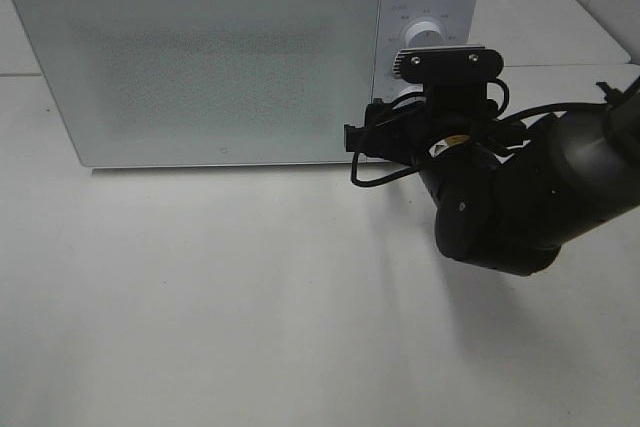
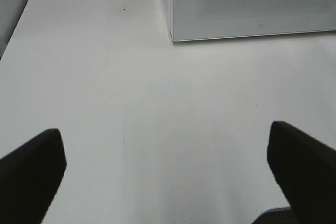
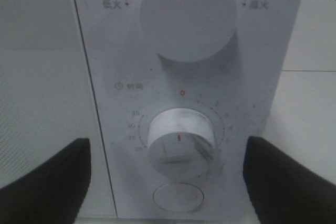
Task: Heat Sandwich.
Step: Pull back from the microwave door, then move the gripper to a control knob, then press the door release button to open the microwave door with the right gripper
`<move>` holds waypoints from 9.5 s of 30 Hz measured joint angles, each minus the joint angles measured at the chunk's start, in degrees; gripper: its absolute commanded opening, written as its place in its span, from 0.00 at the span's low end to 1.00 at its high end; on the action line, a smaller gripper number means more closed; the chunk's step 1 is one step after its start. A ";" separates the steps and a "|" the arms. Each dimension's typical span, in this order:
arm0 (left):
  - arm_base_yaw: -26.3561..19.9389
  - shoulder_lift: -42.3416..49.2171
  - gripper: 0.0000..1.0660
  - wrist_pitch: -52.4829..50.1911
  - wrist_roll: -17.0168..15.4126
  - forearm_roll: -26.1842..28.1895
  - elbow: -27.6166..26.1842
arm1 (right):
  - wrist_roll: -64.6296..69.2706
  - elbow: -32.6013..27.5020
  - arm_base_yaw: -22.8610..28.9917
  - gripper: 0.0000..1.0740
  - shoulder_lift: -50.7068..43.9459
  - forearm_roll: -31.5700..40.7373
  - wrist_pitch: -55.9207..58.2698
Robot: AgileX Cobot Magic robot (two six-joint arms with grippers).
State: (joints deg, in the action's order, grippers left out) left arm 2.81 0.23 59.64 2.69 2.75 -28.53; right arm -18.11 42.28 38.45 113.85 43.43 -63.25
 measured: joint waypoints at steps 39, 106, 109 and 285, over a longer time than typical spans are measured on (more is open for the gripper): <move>0.00 0.00 0.95 0.00 0.00 0.00 0.00 | 0.00 3.67 -1.95 0.11 3.21 -0.46 0.40; 0.00 0.00 0.95 0.00 0.00 0.00 0.00 | 107.03 3.15 -2.41 0.07 4.07 -2.46 -1.89; 0.00 0.00 0.95 0.00 0.00 0.00 0.00 | 106.51 3.15 -2.41 0.08 4.07 -2.46 -1.95; 0.00 0.00 0.95 0.00 0.00 0.00 0.00 | 21.60 -13.06 -33.23 0.71 -114.08 -45.44 122.56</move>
State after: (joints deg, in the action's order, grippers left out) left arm 2.81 0.23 59.64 2.69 2.75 -28.53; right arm 3.50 29.22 5.21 -0.23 -2.01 59.30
